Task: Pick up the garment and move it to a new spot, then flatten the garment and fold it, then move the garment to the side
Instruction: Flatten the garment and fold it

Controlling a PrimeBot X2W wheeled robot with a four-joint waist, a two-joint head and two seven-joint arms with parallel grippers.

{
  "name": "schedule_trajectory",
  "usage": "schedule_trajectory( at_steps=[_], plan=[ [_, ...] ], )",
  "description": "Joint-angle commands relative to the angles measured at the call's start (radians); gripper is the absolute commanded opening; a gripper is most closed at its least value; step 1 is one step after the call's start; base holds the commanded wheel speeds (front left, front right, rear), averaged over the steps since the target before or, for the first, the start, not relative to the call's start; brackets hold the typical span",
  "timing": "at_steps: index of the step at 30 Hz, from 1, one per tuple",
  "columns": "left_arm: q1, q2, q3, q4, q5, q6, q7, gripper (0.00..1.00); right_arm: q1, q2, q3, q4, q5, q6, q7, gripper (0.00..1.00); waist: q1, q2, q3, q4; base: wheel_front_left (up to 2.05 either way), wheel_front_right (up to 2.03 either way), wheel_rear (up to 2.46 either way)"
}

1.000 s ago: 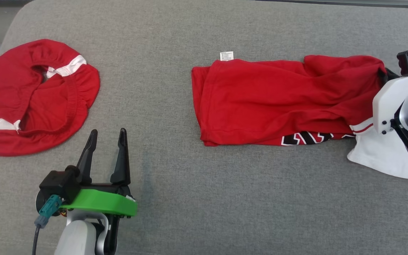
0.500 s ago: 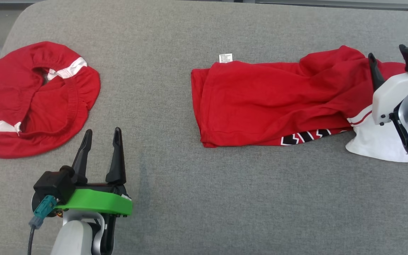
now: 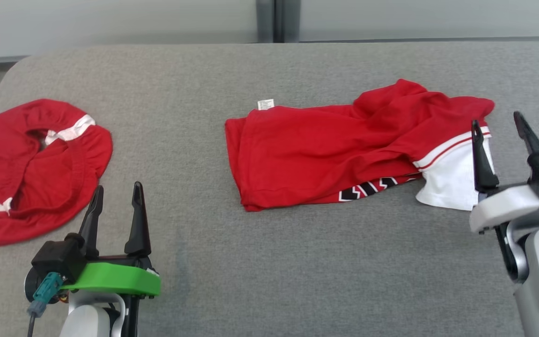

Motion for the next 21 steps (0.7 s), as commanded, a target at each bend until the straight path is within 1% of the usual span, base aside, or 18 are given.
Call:
schedule_trajectory(
  at_steps=[1,7,13,21],
  plan=[
    [0.011,0.003,0.010,-0.002,0.010,-0.003,0.000,1.00,0.032,0.012,-0.006,-0.017,-0.004,-0.002,-0.017,1.00,0.0000,0.0000,-0.030,-0.035,0.00,0.00,0.00],
    [0.024,0.003,0.021,0.012,0.021,-0.003,0.000,1.00,0.123,0.066,-0.030,-0.045,-0.009,-0.002,-0.044,1.00,0.0000,0.0000,-0.064,-0.056,0.00,0.00,0.00],
    [0.050,0.003,0.012,0.030,0.013,-0.003,0.000,1.00,0.187,0.081,-0.008,-0.055,-0.010,-0.002,-0.054,1.00,0.0000,0.0000,-0.093,-0.066,0.00,0.00,0.00],
    [0.077,0.003,0.004,0.048,0.004,-0.003,0.000,1.00,0.237,0.104,-0.010,-0.042,0.005,-0.002,-0.058,1.00,0.0000,0.0000,-0.119,-0.070,0.00,0.00,0.00]
  ],
)
